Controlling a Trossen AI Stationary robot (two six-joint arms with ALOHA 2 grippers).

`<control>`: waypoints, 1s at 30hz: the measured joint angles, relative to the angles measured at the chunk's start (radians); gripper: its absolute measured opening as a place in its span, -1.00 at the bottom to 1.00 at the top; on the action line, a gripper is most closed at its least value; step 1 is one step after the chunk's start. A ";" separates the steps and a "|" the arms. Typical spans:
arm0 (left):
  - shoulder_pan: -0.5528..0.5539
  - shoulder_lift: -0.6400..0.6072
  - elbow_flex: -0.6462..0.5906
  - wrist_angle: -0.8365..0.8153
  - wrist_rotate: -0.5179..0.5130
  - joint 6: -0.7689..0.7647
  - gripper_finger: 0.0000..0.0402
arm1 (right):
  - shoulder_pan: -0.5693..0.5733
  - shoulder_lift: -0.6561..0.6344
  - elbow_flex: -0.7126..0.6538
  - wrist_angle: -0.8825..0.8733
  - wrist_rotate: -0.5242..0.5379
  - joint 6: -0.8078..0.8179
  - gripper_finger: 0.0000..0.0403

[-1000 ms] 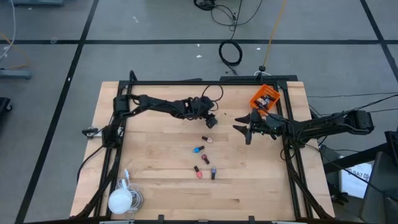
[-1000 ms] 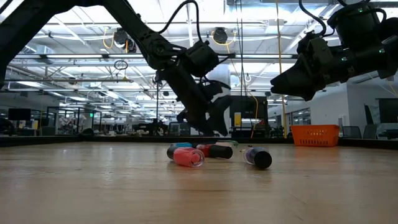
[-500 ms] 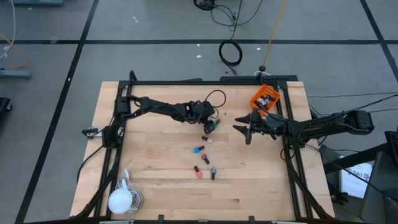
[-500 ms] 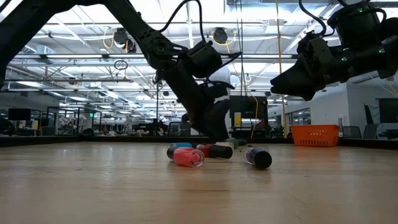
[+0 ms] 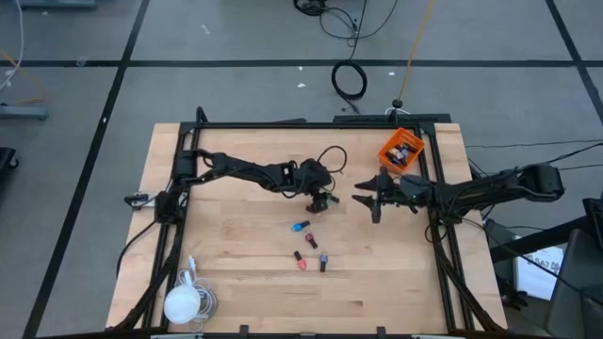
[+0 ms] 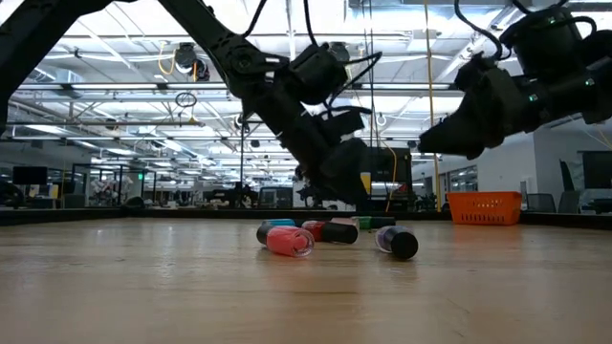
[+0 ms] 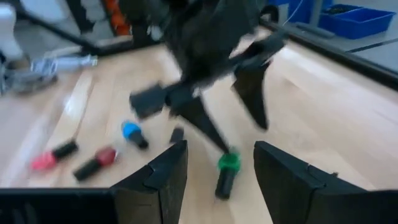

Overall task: Pick & Place Nail Polish
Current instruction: Put the green nail polish bottle into the orange basket

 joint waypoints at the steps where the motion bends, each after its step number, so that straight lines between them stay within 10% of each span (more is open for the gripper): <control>1: 0.001 -0.010 0.000 -0.003 -0.002 0.001 0.21 | 0.005 0.021 0.000 0.005 0.015 -0.007 -0.15; 18: 0.010 -0.179 0.000 -0.009 -0.005 0.023 0.21 | 0.013 0.583 0.240 0.011 0.037 -0.074 -0.15; 30: 0.010 -0.175 0.000 -0.044 -0.007 0.023 0.21 | -0.013 0.755 0.318 0.024 0.025 -0.080 -0.15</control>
